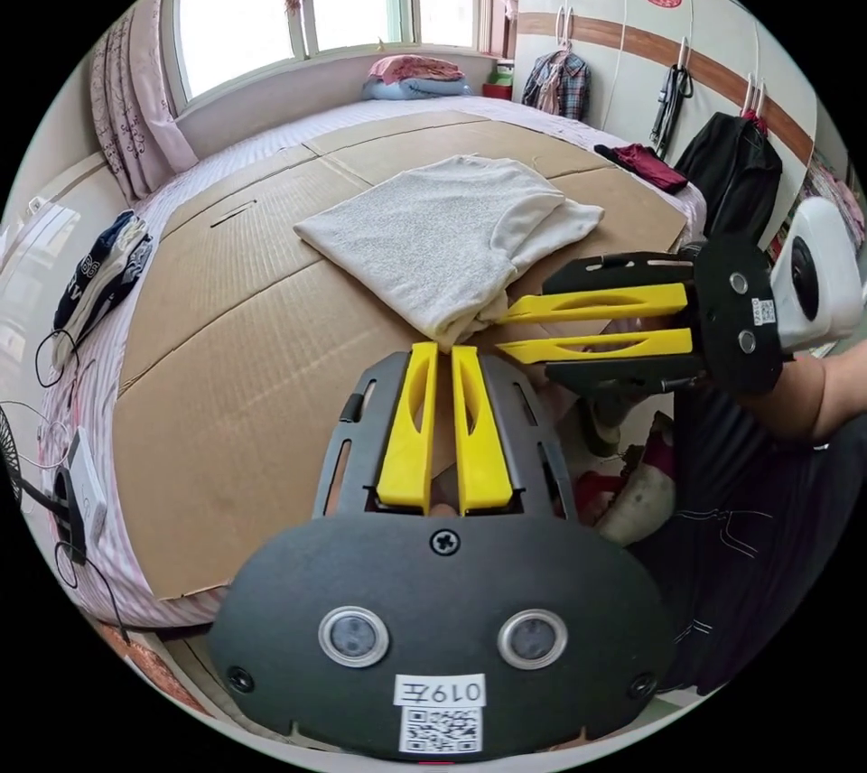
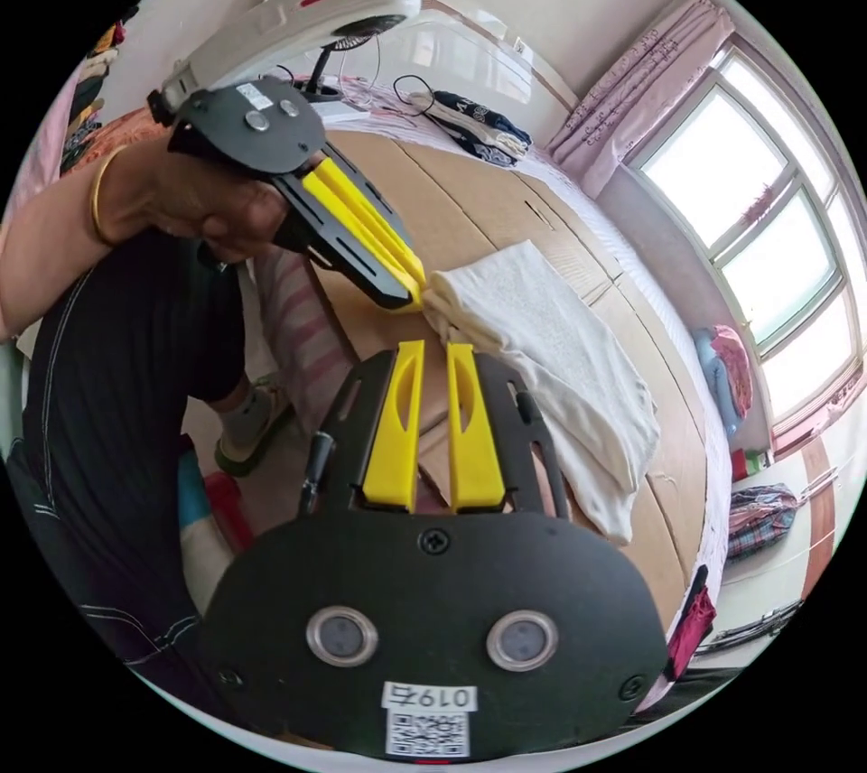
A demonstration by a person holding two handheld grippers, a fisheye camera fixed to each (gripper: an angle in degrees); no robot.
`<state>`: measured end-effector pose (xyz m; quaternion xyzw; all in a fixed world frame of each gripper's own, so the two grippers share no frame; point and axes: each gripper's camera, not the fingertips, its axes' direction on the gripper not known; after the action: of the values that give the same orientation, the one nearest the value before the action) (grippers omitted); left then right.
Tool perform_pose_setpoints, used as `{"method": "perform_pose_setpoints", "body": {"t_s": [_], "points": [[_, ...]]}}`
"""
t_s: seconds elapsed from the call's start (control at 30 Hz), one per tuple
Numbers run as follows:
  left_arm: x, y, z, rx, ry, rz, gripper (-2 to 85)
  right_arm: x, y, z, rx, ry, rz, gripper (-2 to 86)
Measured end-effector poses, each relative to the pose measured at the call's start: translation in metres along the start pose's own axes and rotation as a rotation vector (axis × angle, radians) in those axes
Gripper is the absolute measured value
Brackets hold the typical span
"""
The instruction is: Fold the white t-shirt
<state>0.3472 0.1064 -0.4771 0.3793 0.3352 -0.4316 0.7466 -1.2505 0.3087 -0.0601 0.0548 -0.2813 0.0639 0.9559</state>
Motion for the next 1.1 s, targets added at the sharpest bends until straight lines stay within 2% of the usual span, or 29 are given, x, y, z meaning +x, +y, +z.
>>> {"method": "perform_pose_setpoints", "body": {"t_s": [0.13, 0.23, 0.47, 0.67, 0.8, 1.1], "points": [[-0.011, 0.003, -0.002, -0.002, 0.072, -0.073, 1.9, -0.008, 0.008, 0.009, -0.002, 0.074, -0.044, 2.9], [-0.029, 0.008, -0.001, -0.003, 0.197, -0.179, 1.9, -0.020, 0.015, 0.012, 0.019, 0.168, -0.131, 1.0], [-0.059, 0.019, 0.000, 0.021, 0.351, -0.333, 1.6, -0.059, 0.029, 0.034, 0.007, 0.346, -0.422, 4.0], [-0.077, 0.023, 0.004, 0.040, 0.457, -0.394, 1.6, -0.077, 0.033, 0.053, -0.005, 0.494, -0.523, 4.8], [-0.077, 0.022, 0.007, 0.031, 0.459, -0.396, 1.7, -0.084, 0.038, 0.064, -0.009, 0.572, -0.547, 0.7], [-0.056, 0.015, 0.012, -0.062, 0.337, -0.305, 1.2, -0.085, 0.045, 0.068, -0.029, 0.520, -0.601, -0.8]]}}
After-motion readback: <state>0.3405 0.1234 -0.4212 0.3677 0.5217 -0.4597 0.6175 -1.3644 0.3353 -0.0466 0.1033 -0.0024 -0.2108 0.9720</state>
